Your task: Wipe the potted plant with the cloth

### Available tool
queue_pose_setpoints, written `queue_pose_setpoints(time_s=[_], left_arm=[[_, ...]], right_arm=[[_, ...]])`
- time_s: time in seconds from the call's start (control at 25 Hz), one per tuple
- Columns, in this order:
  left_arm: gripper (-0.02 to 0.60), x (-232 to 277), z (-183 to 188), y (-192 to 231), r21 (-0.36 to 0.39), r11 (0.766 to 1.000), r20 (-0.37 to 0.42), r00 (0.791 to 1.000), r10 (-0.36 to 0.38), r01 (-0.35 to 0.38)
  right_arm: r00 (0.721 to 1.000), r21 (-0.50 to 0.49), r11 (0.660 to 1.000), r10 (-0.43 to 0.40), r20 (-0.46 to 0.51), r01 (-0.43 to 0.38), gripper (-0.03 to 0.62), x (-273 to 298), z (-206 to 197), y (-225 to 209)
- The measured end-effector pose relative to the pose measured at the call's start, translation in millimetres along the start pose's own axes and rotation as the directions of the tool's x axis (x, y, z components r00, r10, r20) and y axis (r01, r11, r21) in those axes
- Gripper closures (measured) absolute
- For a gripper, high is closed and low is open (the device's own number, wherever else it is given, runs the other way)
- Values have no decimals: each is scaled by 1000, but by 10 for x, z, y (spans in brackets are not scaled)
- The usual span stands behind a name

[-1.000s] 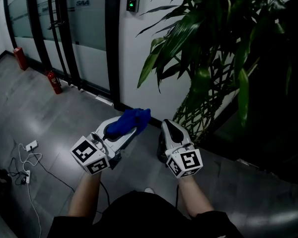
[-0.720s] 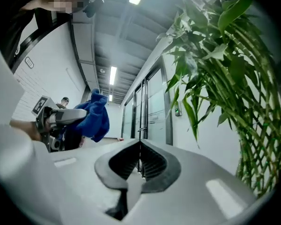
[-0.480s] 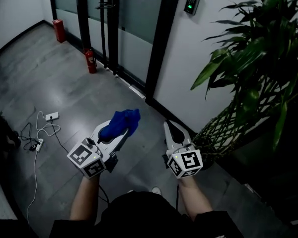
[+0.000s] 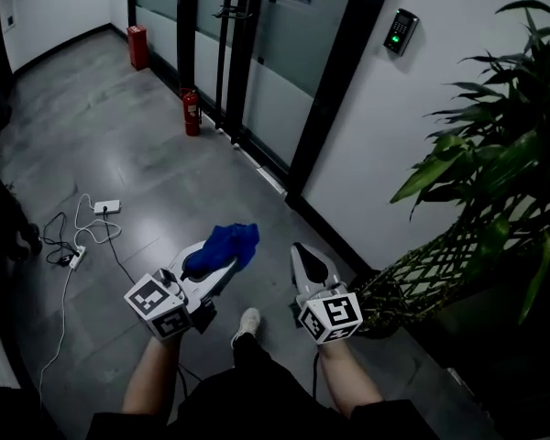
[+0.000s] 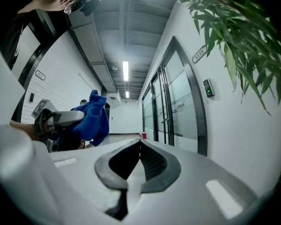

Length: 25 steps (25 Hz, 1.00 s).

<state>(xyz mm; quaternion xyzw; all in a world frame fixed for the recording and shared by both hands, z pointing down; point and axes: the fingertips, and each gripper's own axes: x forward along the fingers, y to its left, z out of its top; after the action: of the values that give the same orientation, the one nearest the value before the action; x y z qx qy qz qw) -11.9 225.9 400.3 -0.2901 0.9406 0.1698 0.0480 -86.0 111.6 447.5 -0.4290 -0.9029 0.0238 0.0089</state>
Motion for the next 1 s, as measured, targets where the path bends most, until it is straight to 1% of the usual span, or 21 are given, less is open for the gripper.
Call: queue_pose_setpoints(time_s=[0.12,0.2,0.28,0.4,0.52,0.6,0.68,0.8,0.92,1.0], left_arm=[[428,288,48,253,27,1000,0,1000,0,0],[428,471,1,379,72,997,-33,999,9,-7],[428,679,2,482,102,995,-56,998,-1,7],[428,1017,154,626,97,994,-27,999,-43,45],[428,1357,264,786,95,992,-7,997,-83,83],[428,1585,269,931,90,990,-6,994,-108,109],[428,1814,260,1095,70,987,-21,989,-143,144],[428,2147,260,1281,27,977,-59,976,-208,210],[428,2494,282,1302,25,960,-59,959,-278,280],[428,2699,247,1254,19,941,-54,940,-337,338]], right_arm=[[1000,26,1000,-13,3,13,591,334,-21,-313],[1000,46,999,-23,-2,23,591,543,-61,-488],[999,45,999,-30,15,29,591,743,10,-614],[998,18,1000,-24,63,23,591,972,224,-773],[995,13,999,-49,85,48,591,1133,309,-1055],[992,24,996,-85,91,83,591,1225,284,-1305],[985,48,989,-142,101,138,591,1301,234,-1566],[961,95,966,-252,116,242,591,1313,177,-1928],[937,97,942,-332,110,322,591,1272,184,-2283],[925,71,931,-365,104,359,591,1224,198,-2441]])
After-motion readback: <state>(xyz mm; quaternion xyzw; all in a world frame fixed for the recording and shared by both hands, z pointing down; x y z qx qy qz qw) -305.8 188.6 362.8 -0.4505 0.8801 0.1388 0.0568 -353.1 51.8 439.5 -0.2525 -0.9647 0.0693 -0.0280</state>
